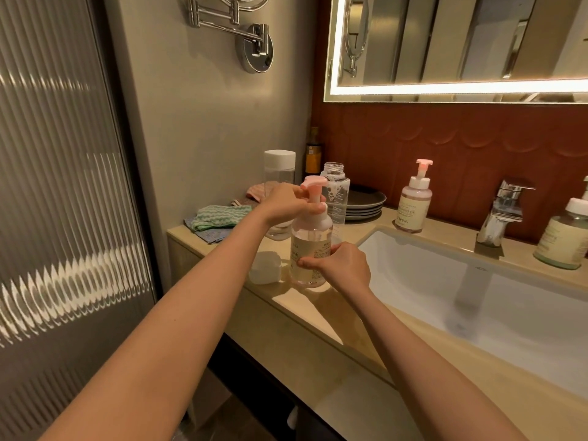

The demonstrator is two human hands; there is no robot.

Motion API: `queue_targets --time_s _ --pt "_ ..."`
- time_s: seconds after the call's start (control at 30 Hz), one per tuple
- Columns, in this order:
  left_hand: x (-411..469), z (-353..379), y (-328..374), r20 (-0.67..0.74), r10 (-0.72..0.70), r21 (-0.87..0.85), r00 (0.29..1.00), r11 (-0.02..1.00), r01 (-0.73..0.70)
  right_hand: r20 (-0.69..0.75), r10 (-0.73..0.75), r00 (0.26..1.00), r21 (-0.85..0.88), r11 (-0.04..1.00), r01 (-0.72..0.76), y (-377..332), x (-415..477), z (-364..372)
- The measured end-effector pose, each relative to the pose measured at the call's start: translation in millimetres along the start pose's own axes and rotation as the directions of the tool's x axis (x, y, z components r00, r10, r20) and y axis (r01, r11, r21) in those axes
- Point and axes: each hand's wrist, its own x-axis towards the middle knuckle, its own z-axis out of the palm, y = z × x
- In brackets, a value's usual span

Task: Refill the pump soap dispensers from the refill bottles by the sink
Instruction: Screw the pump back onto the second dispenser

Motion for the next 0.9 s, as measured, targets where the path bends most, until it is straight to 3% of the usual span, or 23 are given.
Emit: queue_targets --time_s 0.2,0.3,0.9 --pt "-3.3 -5.0 2.3 0.082 -0.022 0.010 0.996 1.000 0.021 0.024 -0.002 1.000 0.018 1.000 0.002 3.2 2.6 1.2" --pt "-3.6 -0.8 -2.2 0.042 -0.006 -0.054 0.999 0.999 0.009 0.022 -0.011 1.000 0.020 1.000 0.010 4.4 3.4 2.3" --pt "-1.4 -2.6 0.7 0.044 0.014 -0.003 0.999 1.000 -0.013 0.041 0.004 0.999 0.053 0.999 -0.006 4.9 4.3 2.1"
